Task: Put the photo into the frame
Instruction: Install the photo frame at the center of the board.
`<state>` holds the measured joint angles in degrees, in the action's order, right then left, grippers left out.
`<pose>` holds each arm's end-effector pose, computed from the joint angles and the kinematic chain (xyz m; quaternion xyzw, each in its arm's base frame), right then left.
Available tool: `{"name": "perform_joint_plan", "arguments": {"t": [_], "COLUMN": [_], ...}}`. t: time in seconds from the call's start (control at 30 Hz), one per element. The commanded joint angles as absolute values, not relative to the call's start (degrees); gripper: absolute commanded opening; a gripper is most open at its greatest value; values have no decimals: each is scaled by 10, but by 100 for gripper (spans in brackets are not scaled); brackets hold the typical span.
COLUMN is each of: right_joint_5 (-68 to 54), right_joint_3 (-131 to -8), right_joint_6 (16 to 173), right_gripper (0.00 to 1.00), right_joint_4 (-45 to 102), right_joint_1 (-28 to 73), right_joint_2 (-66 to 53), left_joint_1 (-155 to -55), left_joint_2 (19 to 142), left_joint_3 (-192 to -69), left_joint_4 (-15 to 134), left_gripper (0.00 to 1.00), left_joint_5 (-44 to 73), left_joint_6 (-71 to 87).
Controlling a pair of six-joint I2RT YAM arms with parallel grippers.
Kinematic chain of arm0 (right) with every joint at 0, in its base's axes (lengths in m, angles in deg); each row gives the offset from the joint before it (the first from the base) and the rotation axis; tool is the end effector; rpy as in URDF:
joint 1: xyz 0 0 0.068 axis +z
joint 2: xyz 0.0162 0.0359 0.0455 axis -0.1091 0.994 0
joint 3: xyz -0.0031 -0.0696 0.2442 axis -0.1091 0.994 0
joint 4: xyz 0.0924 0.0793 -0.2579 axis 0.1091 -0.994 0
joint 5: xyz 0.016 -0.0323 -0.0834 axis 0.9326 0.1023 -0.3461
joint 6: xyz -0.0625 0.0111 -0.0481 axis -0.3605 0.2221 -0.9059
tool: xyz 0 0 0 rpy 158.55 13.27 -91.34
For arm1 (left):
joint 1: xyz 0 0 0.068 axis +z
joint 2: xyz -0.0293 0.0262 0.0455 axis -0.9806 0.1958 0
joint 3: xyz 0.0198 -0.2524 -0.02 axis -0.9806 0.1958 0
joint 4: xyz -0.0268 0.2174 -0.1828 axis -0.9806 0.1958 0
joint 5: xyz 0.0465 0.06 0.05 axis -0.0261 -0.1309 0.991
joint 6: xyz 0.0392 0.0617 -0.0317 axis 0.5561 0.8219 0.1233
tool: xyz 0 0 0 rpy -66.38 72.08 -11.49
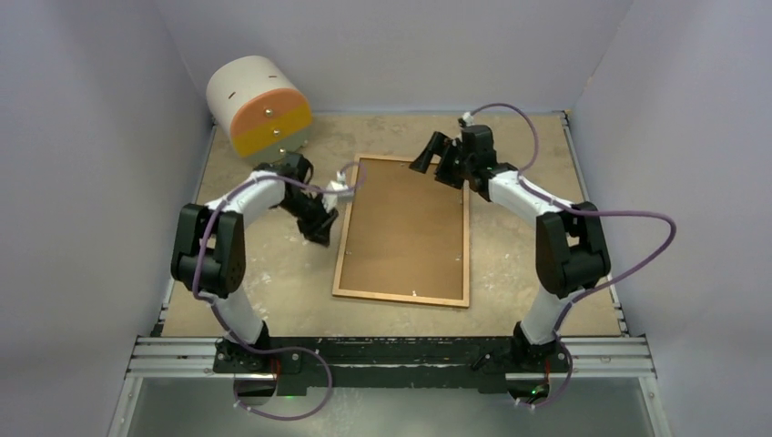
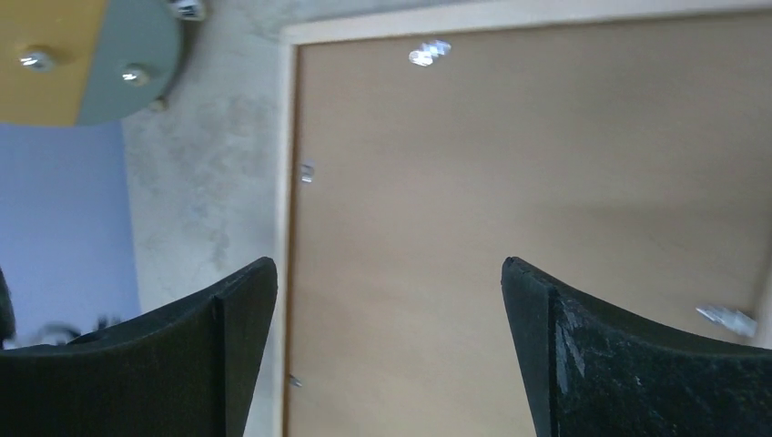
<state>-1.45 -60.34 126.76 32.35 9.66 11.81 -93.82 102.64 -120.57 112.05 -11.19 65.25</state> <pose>0.4205 0.1367 0.1903 0.1137 0.8517 0.3225 0.3972 0.2951 -0.1192 0.1149 0.4924 0.8199 -0.2723 0.1055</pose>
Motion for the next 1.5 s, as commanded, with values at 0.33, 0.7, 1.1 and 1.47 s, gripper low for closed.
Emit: {"name": "perform_joint_plan", "arguments": {"t": [0.33,0.7,1.1,1.47], "right_joint_5": [29,60,75,81], "right_joint_3": [-859,-942,-969,-966], "right_joint_6": [1277,1310,1338,1351], "right_gripper": [85,79,73,72], "right_joint_4": [323,334,330,339], "right_joint_1": [210,248,270,270], "right_joint_2": [344,449,485,488], "left_joint_1": [-879,-878,-878,-879], "left_joint_2": [1259,1286,1291,1285], "left_joint_3": [-1494,-1463,-1435,-1428], "left_joint_4": [1095,1057,1024,1022], "left_gripper": [72,15,11,10], "left_joint_5": [-253,-244,-226,-217], "left_joint_6": [514,506,494,498]}}
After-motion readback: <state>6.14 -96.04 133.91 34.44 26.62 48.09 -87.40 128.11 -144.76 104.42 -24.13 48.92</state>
